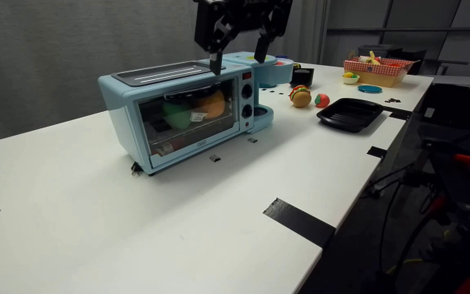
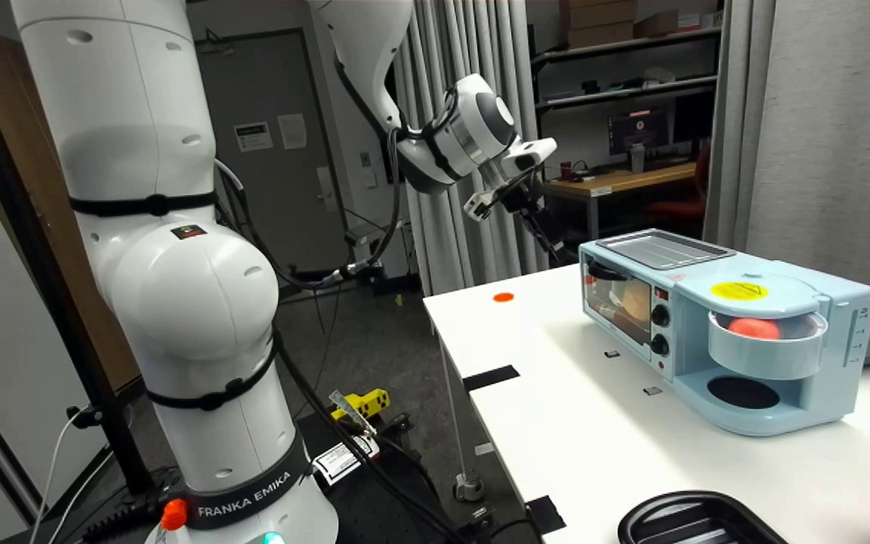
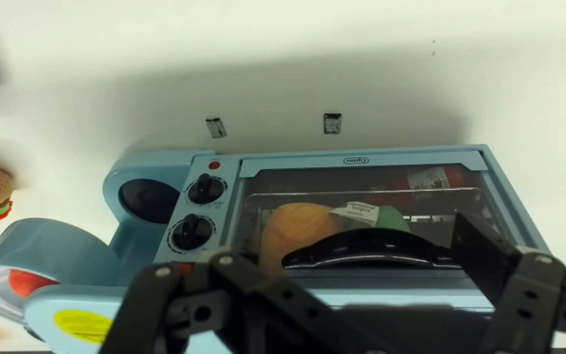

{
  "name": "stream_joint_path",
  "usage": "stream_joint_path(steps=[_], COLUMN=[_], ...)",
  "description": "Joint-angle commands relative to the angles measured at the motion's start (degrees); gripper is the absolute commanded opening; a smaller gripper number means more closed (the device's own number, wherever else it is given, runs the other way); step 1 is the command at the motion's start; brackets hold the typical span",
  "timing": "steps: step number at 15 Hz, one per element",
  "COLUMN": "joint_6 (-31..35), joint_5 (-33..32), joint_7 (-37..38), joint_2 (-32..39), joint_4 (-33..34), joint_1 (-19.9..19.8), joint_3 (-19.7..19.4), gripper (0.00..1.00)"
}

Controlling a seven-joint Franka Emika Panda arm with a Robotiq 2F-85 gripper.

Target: Close the toaster oven

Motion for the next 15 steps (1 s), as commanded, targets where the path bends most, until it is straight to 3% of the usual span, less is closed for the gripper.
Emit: stream_joint_path(steps=[1, 4, 5, 7, 15], joint_6=[-2.5, -3.9, -2.8, -3.4, -3.5], joint_5=[-4.2, -4.6, -2.6, -2.5, -2.4], joint_7=[4.1, 5.2, 2.9, 3.1, 3.1], joint_2=[-6.3, -9.3, -5.5, -7.0, -7.6], joint_4=[-4.5, -6.5, -3.7, -4.7, -5.4], joint_1=[-1.7, -2.5, -3.3, -3.4, -3.8], joint_3=[4.0, 6.8, 7.0, 8.1, 8.2], gripper=[1.0, 1.0, 1.0, 1.0, 1.0])
